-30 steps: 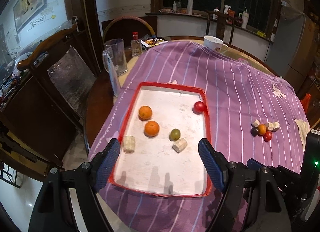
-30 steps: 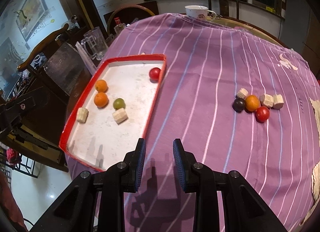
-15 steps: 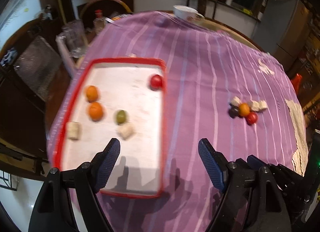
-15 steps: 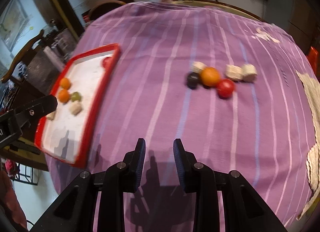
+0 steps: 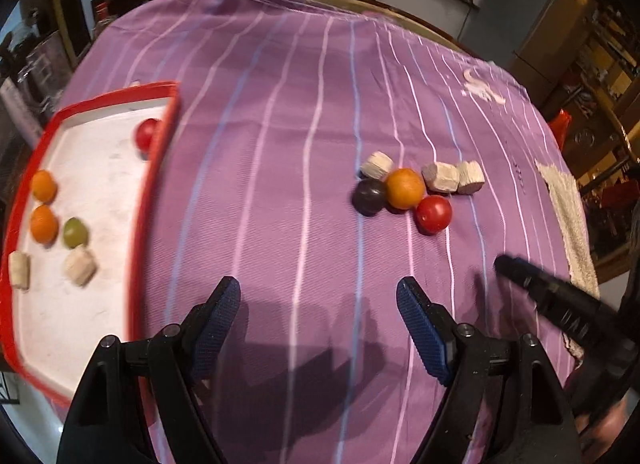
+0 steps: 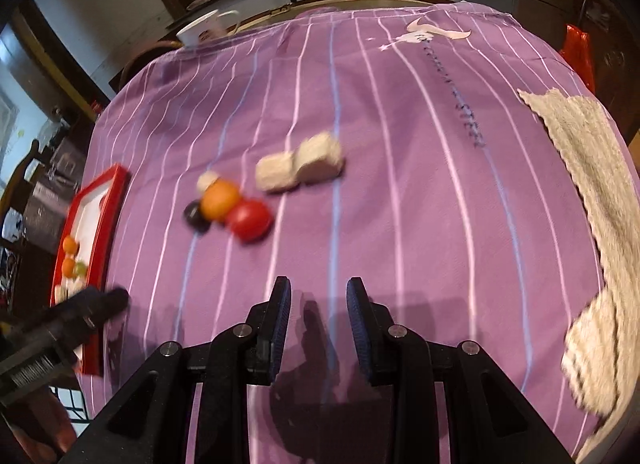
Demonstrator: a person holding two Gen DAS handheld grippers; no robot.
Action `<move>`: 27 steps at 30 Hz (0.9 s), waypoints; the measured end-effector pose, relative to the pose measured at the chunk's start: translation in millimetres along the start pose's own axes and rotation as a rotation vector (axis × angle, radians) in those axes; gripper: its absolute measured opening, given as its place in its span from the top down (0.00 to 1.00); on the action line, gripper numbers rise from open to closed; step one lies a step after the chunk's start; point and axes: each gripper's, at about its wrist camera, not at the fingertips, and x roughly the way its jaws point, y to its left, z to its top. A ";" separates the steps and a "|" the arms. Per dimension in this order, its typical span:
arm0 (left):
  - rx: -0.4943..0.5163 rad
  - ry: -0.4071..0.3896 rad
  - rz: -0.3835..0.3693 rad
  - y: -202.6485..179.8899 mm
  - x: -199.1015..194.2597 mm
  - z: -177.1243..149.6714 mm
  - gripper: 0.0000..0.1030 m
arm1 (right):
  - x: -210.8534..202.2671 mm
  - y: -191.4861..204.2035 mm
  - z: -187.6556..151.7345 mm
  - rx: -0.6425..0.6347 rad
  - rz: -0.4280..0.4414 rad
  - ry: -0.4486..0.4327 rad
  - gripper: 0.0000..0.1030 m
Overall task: Organize fruits
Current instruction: 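Grasp the round wooden block with the right tool while the left tool grasps the dark plum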
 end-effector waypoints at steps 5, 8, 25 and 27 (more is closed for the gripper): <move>-0.006 0.007 -0.039 -6.6 20.4 16.6 0.23 | 10.9 -11.4 28.4 -0.021 0.035 -0.024 0.69; -0.038 -0.014 -0.059 -3.5 29.7 34.6 0.23 | 17.0 -16.3 49.6 -0.024 0.067 -0.059 0.69; -0.050 0.006 -0.267 -7.6 73.7 80.3 0.62 | 57.0 -27.5 82.3 0.053 0.229 0.029 0.64; -0.060 0.001 -0.244 -1.0 70.0 81.2 0.70 | 53.2 -30.7 78.8 0.056 0.240 0.035 0.64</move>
